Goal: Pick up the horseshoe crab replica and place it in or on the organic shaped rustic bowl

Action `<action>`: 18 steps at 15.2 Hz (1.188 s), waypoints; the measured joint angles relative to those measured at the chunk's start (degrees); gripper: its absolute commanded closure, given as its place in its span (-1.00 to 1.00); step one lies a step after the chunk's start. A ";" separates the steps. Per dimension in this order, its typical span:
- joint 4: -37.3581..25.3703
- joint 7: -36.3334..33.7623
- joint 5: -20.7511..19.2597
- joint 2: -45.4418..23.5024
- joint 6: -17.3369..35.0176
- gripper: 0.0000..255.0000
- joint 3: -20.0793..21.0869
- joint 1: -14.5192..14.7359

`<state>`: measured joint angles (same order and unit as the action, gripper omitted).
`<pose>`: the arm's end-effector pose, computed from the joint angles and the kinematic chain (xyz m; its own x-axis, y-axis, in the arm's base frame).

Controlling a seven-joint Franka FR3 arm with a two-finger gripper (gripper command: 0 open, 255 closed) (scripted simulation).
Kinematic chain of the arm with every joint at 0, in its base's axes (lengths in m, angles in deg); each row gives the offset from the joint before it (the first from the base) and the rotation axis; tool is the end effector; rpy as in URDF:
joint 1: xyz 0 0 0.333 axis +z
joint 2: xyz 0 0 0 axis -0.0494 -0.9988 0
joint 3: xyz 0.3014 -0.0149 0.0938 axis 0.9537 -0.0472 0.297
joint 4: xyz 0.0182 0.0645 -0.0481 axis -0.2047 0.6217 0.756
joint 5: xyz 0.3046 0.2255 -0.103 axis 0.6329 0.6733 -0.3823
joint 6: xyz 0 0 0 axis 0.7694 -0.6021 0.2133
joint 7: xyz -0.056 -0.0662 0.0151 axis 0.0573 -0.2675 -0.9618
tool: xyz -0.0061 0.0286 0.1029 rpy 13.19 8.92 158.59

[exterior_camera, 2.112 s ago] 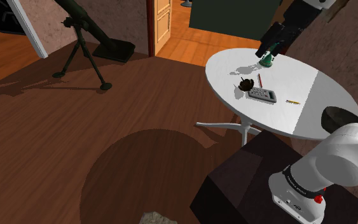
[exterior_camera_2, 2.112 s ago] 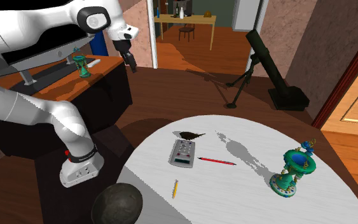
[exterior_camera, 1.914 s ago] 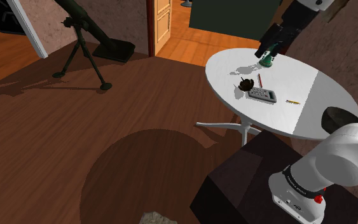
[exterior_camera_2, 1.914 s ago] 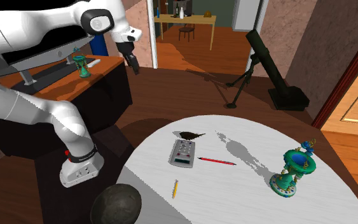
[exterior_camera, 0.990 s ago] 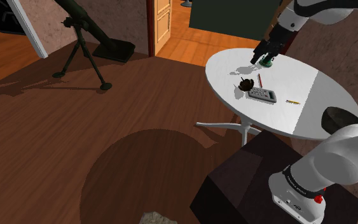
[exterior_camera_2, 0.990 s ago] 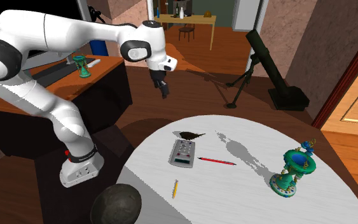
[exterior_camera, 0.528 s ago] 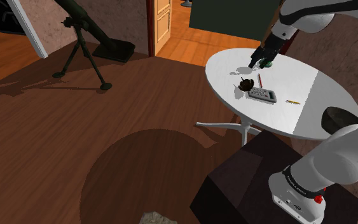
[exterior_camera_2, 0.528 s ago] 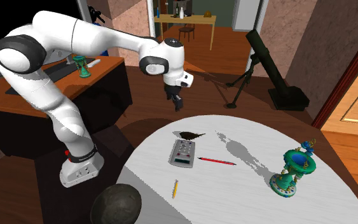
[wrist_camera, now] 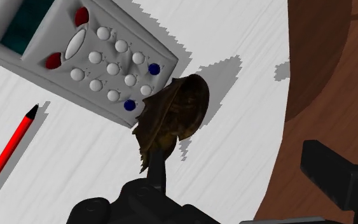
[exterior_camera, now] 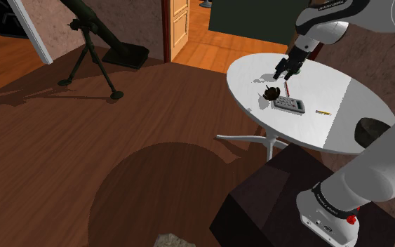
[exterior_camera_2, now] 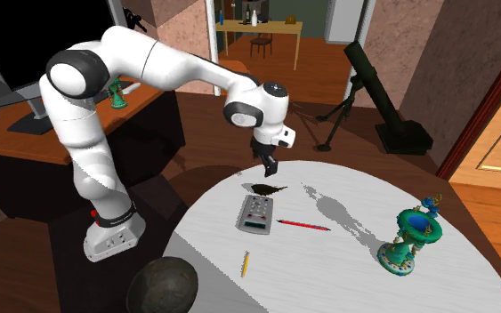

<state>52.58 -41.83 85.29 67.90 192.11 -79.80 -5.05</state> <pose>0.4701 -0.3070 0.4120 0.9776 -0.2071 0.0364 -0.1932 -0.9531 -0.2329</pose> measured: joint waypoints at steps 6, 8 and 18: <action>-10.58 7.10 6.86 -14.51 -1.76 -1.00 -0.52 -5.03; -11.40 7.64 7.63 -16.08 -1.52 -1.00 -0.28 -5.51; -8.95 8.85 9.40 -18.09 2.57 -1.00 0.64 -5.33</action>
<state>43.62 -32.98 94.69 49.81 194.68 -79.16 -10.38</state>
